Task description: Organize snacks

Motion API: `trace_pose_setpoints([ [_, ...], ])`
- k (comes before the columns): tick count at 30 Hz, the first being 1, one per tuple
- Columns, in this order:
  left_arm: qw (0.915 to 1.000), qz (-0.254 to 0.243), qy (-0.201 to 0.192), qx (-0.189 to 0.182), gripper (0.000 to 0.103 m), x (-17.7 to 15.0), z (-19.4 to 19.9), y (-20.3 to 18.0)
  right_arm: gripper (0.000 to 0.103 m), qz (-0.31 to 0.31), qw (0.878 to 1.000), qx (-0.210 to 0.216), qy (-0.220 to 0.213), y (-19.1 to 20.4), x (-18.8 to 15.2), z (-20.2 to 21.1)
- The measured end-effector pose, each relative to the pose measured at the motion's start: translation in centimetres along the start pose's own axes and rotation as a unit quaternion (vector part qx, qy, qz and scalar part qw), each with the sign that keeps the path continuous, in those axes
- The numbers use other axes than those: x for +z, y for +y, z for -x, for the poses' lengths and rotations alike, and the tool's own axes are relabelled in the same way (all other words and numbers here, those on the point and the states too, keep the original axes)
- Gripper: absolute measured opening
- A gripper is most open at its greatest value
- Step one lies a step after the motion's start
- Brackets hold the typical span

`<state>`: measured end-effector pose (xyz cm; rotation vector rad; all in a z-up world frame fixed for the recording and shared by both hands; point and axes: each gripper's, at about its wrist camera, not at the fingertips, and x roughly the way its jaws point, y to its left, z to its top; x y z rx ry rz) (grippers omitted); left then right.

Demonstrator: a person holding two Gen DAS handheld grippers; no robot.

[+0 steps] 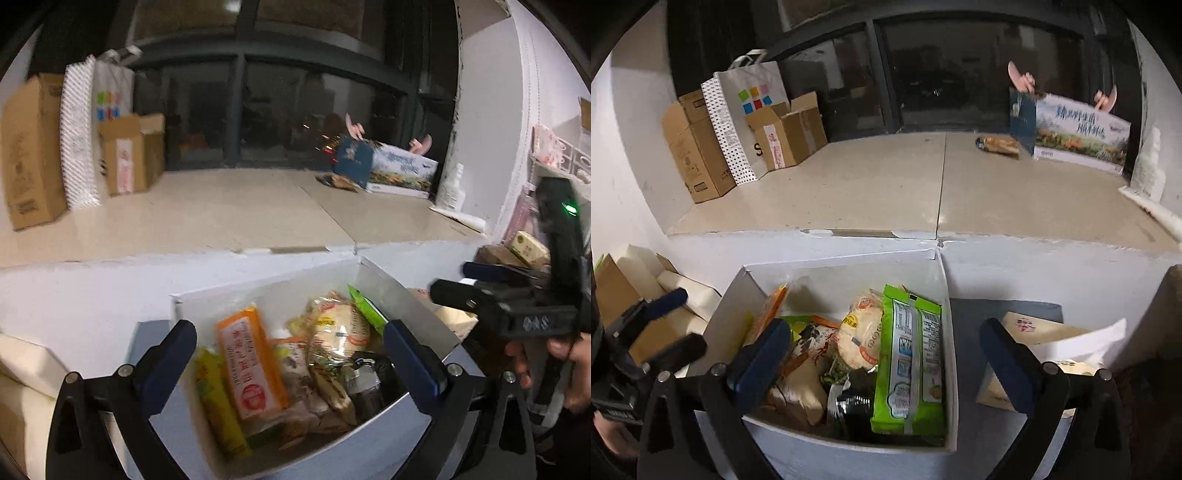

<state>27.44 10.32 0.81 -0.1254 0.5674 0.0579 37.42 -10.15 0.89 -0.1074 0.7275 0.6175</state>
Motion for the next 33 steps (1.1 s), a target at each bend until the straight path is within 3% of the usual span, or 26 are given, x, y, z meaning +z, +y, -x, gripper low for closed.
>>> trace_pose_setpoints([
  [3, 0.9993, 0.012, -0.033, 0.013, 0.103, -0.9, 3.2, -0.3, 0.103, 0.041, 0.997, -0.037, -0.046, 2.2, -1.0, 3.4],
  [6, 0.9988, 0.043, -0.025, -0.002, 0.103, -2.0, 5.6, -0.1, 0.103, 0.063, 0.992, -0.055, -0.095, 4.3, -2.9, 7.1],
  [8, 0.9970, 0.056, -0.050, 0.022, 0.103, -3.0, 8.1, -0.2, 0.103, 0.044, 0.995, -0.001, -0.095, 4.6, -4.7, 9.1],
  [11, 0.9950, 0.042, -0.074, 0.051, 0.103, -4.7, 12.4, -1.3, 0.103, -0.016, 0.995, 0.078, -0.056, 3.8, -6.9, 10.0],
  [17, 0.9951, 0.047, -0.080, 0.034, 0.103, -9.1, 19.1, -3.0, 0.103, 0.002, 0.997, 0.023, -0.069, 6.6, -11.5, 15.4],
  [20, 0.9972, 0.052, -0.054, 0.002, 0.103, -10.7, 21.3, -3.8, 0.103, -0.006, 0.996, 0.023, -0.081, 7.4, -13.6, 18.4],
  [22, 0.9987, 0.037, -0.032, 0.011, 0.103, -11.5, 22.6, -5.1, 0.103, -0.003, 0.996, 0.007, -0.087, 8.2, -15.1, 20.5],
  [25, 0.9989, 0.006, -0.028, 0.037, 0.103, -12.6, 24.8, -7.2, 0.103, 0.007, 0.995, -0.020, -0.095, 9.1, -17.1, 23.2],
  [33, 0.9991, -0.012, -0.035, 0.022, 0.103, -13.8, 27.5, -9.9, 0.103, -0.001, 0.995, -0.022, -0.101, 9.6, -19.7, 26.6],
])
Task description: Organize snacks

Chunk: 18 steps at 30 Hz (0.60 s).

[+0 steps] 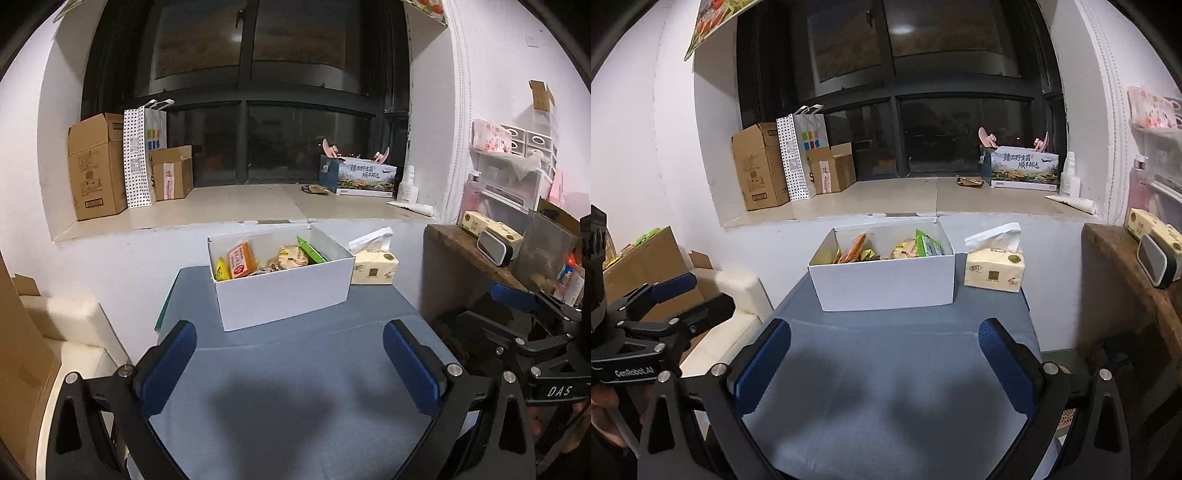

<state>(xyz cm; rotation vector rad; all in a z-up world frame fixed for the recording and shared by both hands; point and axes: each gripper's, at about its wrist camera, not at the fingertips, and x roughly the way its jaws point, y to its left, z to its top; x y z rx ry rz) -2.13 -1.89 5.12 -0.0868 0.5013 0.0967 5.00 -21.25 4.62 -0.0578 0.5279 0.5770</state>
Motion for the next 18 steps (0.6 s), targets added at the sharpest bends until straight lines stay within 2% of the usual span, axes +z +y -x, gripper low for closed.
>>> trace_pose_setpoints([
  [18, 0.9999, 0.004, 0.012, 0.005, 0.103, 0.50, -0.47, 0.47, 0.103, 0.006, 1.000, 0.003, -0.001, 0.27, 0.13, 0.21],
])
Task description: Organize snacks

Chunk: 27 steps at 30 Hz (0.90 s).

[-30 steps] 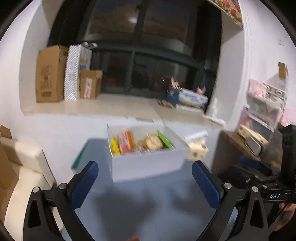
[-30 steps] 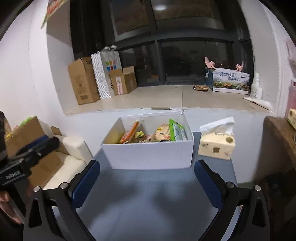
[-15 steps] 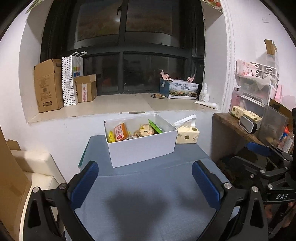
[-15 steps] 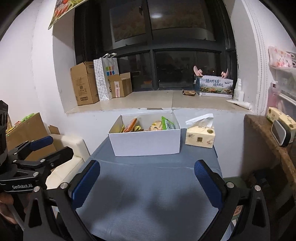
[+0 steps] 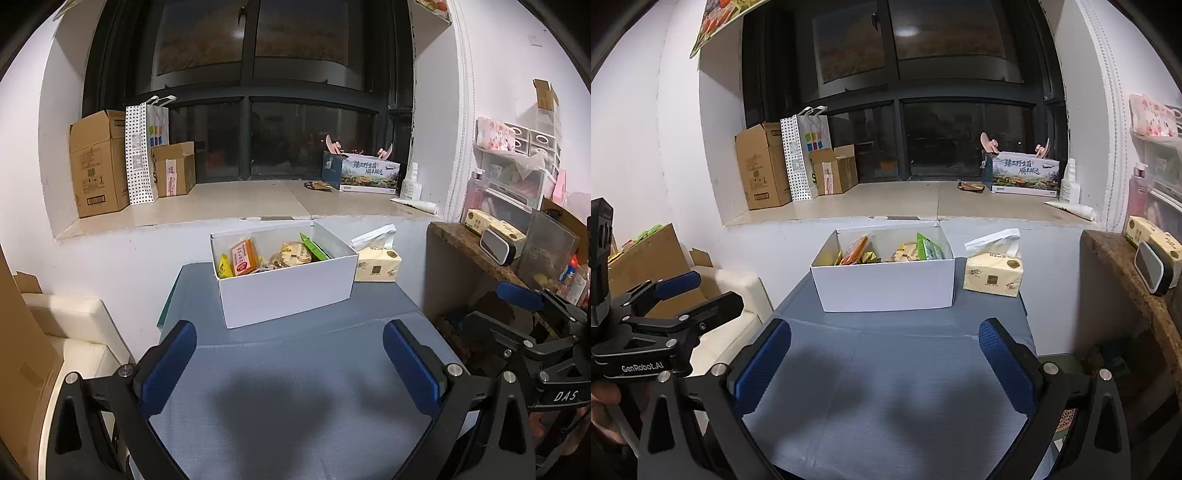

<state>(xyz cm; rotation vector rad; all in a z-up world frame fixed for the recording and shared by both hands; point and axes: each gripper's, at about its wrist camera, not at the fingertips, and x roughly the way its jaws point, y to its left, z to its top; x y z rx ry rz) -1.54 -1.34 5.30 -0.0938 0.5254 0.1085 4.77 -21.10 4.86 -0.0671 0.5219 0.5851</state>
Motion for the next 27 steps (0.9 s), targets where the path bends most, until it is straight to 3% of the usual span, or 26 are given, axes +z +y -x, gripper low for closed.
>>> trace_pose_setpoints([
  [27, 1.0000, 0.001, 0.008, -0.004, 0.103, -0.14, -0.16, 0.24, 0.103, 0.000, 1.000, -0.001, 0.002, 0.30, 0.10, 0.26],
])
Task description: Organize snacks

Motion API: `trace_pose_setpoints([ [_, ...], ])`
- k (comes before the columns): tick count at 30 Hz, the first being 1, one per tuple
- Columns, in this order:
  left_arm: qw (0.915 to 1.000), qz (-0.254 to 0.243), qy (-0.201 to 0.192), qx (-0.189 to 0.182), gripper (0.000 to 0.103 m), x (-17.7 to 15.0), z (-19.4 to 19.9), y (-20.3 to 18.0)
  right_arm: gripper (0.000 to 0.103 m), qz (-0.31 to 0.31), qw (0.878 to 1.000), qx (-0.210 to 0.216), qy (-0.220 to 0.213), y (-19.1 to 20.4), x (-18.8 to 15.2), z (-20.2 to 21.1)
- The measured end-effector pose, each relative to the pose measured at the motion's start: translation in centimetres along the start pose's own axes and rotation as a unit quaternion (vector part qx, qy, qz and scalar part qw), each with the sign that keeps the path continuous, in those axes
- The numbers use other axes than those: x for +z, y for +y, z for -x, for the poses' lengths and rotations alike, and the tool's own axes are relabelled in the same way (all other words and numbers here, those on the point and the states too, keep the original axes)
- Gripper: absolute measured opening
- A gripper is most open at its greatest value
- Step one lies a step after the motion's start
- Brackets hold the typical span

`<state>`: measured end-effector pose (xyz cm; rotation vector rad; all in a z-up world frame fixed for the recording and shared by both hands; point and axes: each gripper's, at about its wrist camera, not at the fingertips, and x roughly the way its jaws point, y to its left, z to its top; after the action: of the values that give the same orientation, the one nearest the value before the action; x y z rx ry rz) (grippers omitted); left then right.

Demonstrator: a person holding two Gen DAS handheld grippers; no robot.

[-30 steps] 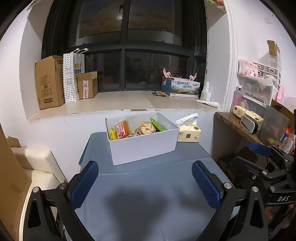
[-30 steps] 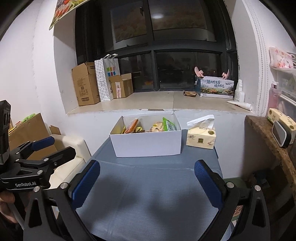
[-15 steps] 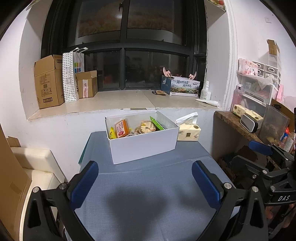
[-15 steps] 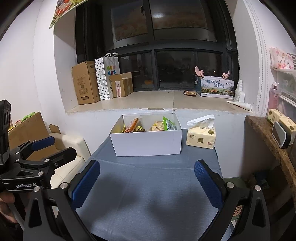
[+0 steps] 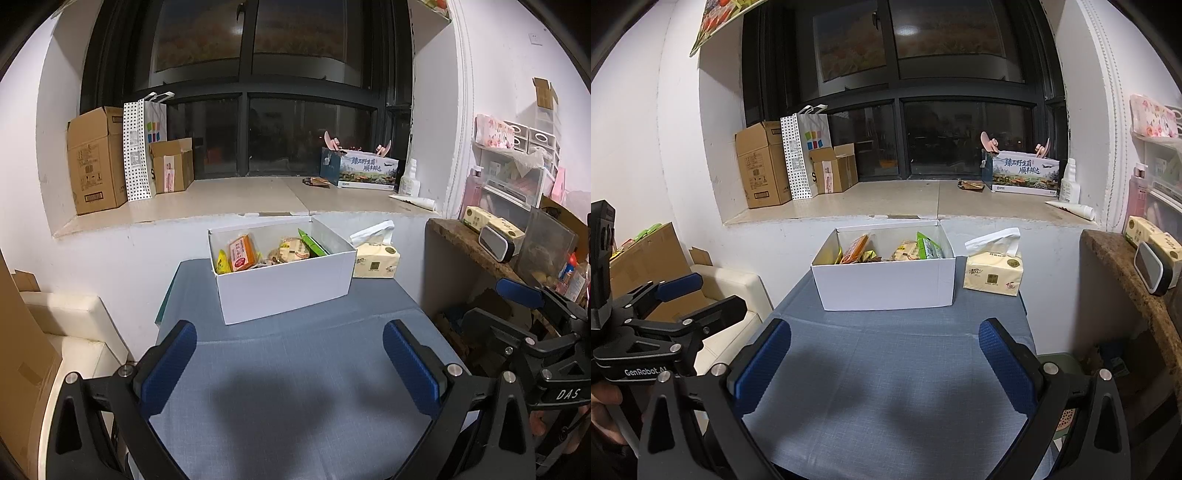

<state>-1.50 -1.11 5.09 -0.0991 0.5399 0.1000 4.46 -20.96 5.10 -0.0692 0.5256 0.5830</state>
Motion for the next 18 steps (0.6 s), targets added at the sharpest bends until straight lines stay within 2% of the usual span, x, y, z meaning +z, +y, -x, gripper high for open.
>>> trace_pose_setpoints([
  [18, 1.0000, 0.000, 0.002, -0.001, 0.103, -0.18, -0.10, 0.12, 0.103, -0.002, 1.000, 0.000, 0.003, 0.27, -0.22, -0.02],
])
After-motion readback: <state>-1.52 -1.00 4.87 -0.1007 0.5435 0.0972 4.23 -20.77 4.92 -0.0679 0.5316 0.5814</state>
